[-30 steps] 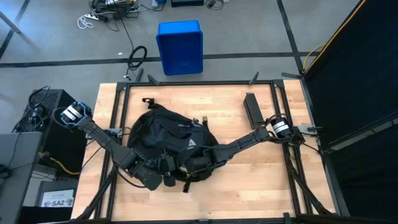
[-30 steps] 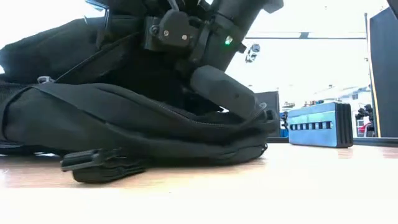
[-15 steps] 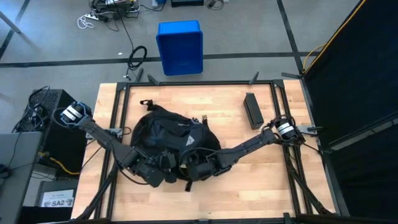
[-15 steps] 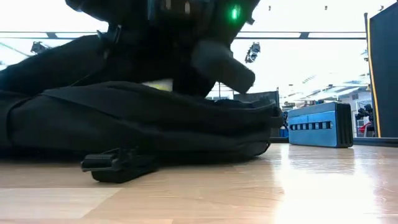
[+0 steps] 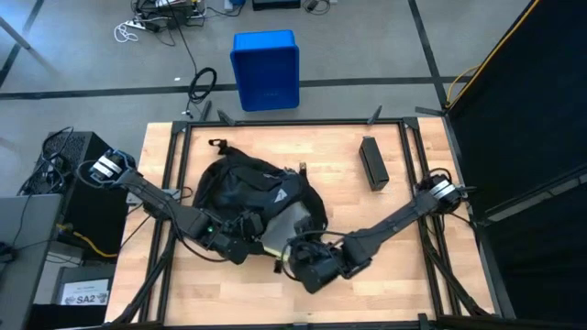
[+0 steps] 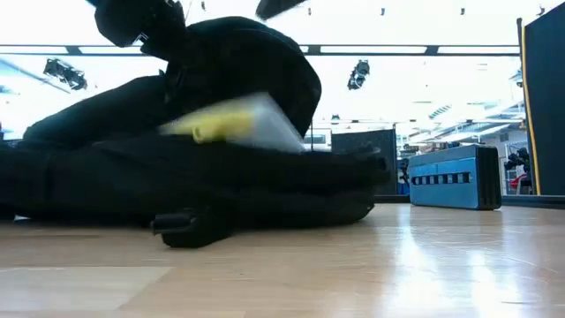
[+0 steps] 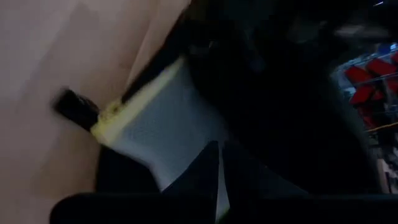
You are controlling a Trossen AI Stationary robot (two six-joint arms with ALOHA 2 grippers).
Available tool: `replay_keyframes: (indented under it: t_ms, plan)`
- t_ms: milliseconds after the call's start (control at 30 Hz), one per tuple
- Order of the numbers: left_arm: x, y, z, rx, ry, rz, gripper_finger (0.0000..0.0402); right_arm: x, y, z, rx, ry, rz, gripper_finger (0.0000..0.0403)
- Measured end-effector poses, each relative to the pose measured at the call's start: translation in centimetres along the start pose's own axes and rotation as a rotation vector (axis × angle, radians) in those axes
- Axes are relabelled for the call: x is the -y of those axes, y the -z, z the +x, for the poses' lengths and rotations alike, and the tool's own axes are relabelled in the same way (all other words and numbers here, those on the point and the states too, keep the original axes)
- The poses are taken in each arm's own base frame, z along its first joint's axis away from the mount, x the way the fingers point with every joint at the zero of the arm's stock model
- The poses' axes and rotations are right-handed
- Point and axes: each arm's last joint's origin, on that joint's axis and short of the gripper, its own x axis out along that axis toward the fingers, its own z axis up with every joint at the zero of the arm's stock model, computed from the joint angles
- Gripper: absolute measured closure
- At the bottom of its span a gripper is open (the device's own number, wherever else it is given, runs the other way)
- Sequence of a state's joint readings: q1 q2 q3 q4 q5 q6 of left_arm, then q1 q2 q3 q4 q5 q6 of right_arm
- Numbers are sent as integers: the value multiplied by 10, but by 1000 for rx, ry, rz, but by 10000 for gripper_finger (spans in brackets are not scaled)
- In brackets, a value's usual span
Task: Unpack backpack
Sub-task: Remove the yellow zip bag from the black backpack
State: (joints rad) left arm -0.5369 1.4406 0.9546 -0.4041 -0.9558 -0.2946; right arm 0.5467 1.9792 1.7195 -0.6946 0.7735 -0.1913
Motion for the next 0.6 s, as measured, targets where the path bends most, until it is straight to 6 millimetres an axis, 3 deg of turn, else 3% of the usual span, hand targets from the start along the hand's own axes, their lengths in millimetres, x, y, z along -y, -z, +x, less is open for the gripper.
replay_keyframes:
  t_ms: [233, 400, 600]
  plan:
    - [-2, -1, 3, -2, -14, -11, 396, 10, -3, -27, 50, -3, 71, 402]
    - [-2, -1, 3, -2, -8, -14, 396, 1, 8, -4, -25, -200, 21, 392]
    - [-2, -1, 3, -4, 4, -19, 396, -18, 18, 22, -101, -254, -50, 312]
